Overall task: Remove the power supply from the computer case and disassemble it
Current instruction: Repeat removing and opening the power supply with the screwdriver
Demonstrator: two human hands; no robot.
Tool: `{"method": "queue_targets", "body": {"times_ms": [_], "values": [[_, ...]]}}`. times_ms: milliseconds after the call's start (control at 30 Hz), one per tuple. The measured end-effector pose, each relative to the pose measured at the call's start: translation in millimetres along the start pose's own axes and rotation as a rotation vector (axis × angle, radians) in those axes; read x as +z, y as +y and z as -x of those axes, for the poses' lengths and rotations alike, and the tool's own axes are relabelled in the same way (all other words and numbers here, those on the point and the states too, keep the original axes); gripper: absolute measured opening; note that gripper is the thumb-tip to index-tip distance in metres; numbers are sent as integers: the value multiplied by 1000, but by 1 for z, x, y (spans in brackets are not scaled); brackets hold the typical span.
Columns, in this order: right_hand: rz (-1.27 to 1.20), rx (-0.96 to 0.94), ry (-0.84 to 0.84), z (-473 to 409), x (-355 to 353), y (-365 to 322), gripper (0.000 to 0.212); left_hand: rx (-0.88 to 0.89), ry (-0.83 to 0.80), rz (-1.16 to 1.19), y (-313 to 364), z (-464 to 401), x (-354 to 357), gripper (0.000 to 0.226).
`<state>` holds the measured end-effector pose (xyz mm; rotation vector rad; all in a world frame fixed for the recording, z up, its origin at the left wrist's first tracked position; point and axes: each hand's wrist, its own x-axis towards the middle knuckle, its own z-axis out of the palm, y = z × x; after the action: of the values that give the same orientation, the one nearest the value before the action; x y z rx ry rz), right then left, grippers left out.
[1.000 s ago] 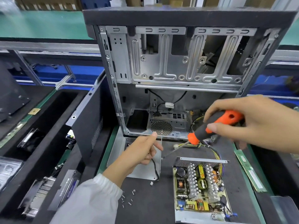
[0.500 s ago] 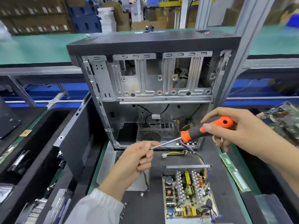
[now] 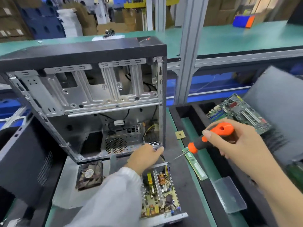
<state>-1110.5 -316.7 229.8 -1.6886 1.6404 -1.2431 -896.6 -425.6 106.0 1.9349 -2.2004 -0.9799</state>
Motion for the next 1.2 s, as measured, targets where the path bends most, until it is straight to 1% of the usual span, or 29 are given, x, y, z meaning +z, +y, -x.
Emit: {"method": "queue_targets", "body": {"times_ms": [100,133,167,200,333,400,467,500,567,667,700,800,867,933,1000,1033,1067,1100,1133,1200], "values": [[58,-8,69,5,0,12,25,-14,-119,-75,15,-12,16,73],[59,-11,80,7,2,16,25,-6,-132,-75,17,-14,19,74],[55,-10,88,8,5,21,26,10,-130,-62,18,-15,22,66],[54,-10,95,9,8,27,28,23,-132,-37,19,-14,23,63],[118,21,102,5,27,59,34,58,-254,84,22,-14,20,67],[137,91,46,2,41,75,36,80,-280,79,23,-16,21,58],[138,186,-56,0,56,84,36,140,-287,87,23,-17,23,45],[99,236,-94,-2,62,86,35,188,-280,82,21,-16,25,40],[-27,321,-117,-8,70,90,30,282,-243,79,17,-15,28,35],[-150,400,-120,-16,76,91,25,383,-206,209,8,-12,30,36],[-175,411,-126,-18,77,92,24,400,-209,267,7,-10,29,33],[-162,407,-173,-19,80,90,21,430,-209,435,4,-5,22,7],[-86,412,-194,-19,83,90,22,470,-208,485,3,-1,18,21],[-68,442,-187,-21,85,88,26,507,-218,447,6,6,13,39],[-91,467,-209,-23,85,86,26,504,-236,412,6,8,11,43],[-108,469,-234,-24,86,85,25,506,-246,414,8,10,10,38],[-134,469,-259,-25,87,84,24,478,-257,441,8,12,10,26],[-158,470,-280,-25,89,84,23,450,-251,490,8,14,10,9],[-167,467,-295,-25,90,84,23,413,-250,554,8,15,10,9],[-98,430,-300,-24,93,84,21,374,-264,636,4,19,10,19]]}}
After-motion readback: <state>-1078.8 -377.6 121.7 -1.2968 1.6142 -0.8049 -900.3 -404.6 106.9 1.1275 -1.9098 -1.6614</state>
